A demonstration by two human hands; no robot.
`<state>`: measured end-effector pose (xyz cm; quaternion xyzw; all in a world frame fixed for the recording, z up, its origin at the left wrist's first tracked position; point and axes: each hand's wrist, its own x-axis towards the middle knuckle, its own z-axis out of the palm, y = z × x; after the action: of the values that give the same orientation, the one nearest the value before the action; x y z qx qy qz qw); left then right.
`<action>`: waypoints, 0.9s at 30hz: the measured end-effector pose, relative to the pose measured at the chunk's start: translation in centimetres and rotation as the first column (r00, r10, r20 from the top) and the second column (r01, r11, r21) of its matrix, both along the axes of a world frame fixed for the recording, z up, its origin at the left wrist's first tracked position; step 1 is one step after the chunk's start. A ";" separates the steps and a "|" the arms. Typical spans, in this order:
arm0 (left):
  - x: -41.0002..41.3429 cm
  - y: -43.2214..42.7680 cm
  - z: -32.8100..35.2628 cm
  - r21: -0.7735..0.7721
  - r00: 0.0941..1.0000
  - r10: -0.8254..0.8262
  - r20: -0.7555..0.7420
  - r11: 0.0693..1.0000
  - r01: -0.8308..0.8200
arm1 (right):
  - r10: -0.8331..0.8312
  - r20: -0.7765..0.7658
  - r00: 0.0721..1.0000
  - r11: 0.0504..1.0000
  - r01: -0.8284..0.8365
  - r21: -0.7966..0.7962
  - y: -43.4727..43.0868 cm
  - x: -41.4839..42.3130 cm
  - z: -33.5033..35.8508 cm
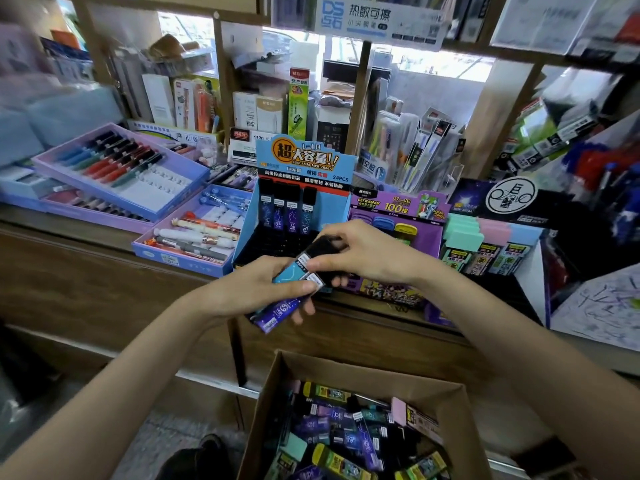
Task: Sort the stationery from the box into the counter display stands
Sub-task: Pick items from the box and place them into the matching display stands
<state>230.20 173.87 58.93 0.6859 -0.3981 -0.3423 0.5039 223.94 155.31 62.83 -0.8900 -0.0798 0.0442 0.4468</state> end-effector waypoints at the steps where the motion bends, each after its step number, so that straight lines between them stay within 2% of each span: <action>1: 0.0 0.0 -0.4 -0.053 0.999 0.036 -0.011 0.998 -0.037 | -0.047 0.014 0.999 0.997 0.046 0.068 0.2 0.1 -0.2; 4: 0.1 0.1 -1.3 -0.202 0.981 0.170 -0.095 0.962 -0.186 | -0.188 -0.040 0.981 0.903 0.189 0.385 0.9 0.2 -1.1; 6: 0.3 0.1 -1.8 -0.256 0.965 0.235 -0.118 0.932 -0.258 | -0.246 -0.096 0.964 0.816 0.260 0.515 1.2 0.1 -1.7; 14: 0.8 -0.1 -3.5 -0.306 0.925 0.340 -0.171 0.874 -0.378 | -0.389 -0.035 0.920 0.786 0.352 0.508 1.4 0.6 -2.3; 18: 2.0 0.3 -3.9 -0.301 0.884 0.402 -0.240 0.835 -0.461 | -0.530 0.091 0.843 0.732 0.400 0.551 -1.1 2.2 0.5; 20: 2.6 0.6 -4.0 -0.299 0.869 0.427 -0.248 0.820 -0.488 | -0.586 0.245 0.772 0.781 0.458 0.425 -2.2 3.5 1.8; 22: 2.9 0.9 -4.2 -0.293 0.860 0.442 -0.253 0.812 -0.504 | -0.578 0.366 0.730 0.816 0.533 0.224 -2.9 5.1 2.3; 27: 3.2 1.0 -4.8 -0.302 0.859 0.439 -0.264 0.808 -0.506 | -0.456 0.474 0.754 0.786 0.591 -0.183 -2.7 8.5 1.3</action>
<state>233.44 174.91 54.09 0.6246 -0.2226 -0.1876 0.7246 232.45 152.65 64.14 -0.9252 0.0937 -0.2570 0.2629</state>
